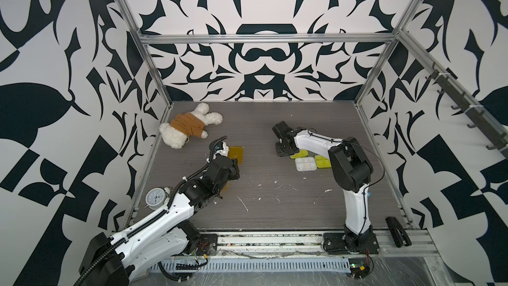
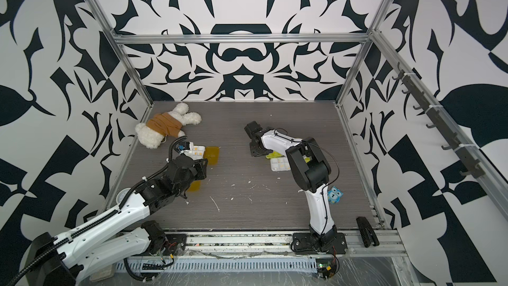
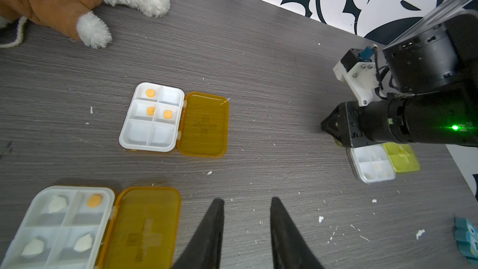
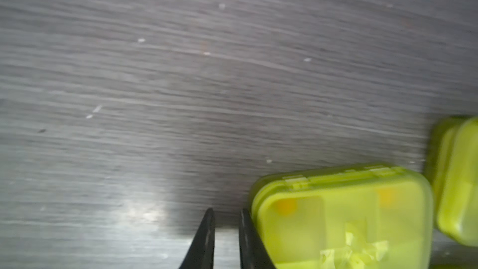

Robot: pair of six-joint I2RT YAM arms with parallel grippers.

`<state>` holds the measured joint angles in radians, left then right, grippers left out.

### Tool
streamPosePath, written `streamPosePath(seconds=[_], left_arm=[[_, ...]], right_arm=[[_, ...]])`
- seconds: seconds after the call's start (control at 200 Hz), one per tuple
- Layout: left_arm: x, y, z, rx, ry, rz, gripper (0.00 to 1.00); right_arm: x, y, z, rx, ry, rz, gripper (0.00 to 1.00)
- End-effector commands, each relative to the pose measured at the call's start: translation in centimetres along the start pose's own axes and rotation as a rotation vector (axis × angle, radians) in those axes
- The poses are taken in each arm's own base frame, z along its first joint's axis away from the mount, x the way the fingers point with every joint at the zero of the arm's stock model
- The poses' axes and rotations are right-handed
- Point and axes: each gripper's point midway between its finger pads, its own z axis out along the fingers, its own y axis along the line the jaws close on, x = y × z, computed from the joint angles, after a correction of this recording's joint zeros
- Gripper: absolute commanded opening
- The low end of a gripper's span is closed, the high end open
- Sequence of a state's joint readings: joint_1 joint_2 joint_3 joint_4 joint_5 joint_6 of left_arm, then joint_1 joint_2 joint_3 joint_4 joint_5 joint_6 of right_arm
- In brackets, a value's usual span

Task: Close pillboxes
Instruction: Move the pillbox to the center of the board, then adjust the pillbox at the center of the board.

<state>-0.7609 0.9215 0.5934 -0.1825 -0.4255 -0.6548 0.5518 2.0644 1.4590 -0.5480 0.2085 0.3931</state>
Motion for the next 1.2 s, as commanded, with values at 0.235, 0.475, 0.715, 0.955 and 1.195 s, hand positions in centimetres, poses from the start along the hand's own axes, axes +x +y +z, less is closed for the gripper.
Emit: streamPosePath(seconds=[0.235, 0.475, 0.715, 0.955, 1.195], left_arm=[[-0.9, -0.9, -0.1, 0.024, -0.012, -0.024, 0.34], [-1.2, -1.0, -0.2, 0.023, -0.015, -0.013, 0.34], [-2.0, -0.3, 0.0, -0.034, -0.031, 0.044, 0.37], [-2.8, 0.9, 0.5, -0.060, 0.012, 0.031, 0.40], [-3.0, 1.1, 0.5, -0.060, 0.010, 0.034, 0.44]], right_arm=[[-1.4, -1.7, -0.8, 0.007, -0.033, 0.040, 0.21], [-2.7, -0.7, -4.3, -0.081, -0.077, 0.022, 0.21], [-6.5, -6.1, -5.9, 0.010, -0.159, 0.102, 0.21], [-8.8, -11.6, -3.2, 0.022, -0.121, 0.243, 0.20], [-8.6, -15.0, 0.1, 0.059, -0.047, 0.323, 0.18]])
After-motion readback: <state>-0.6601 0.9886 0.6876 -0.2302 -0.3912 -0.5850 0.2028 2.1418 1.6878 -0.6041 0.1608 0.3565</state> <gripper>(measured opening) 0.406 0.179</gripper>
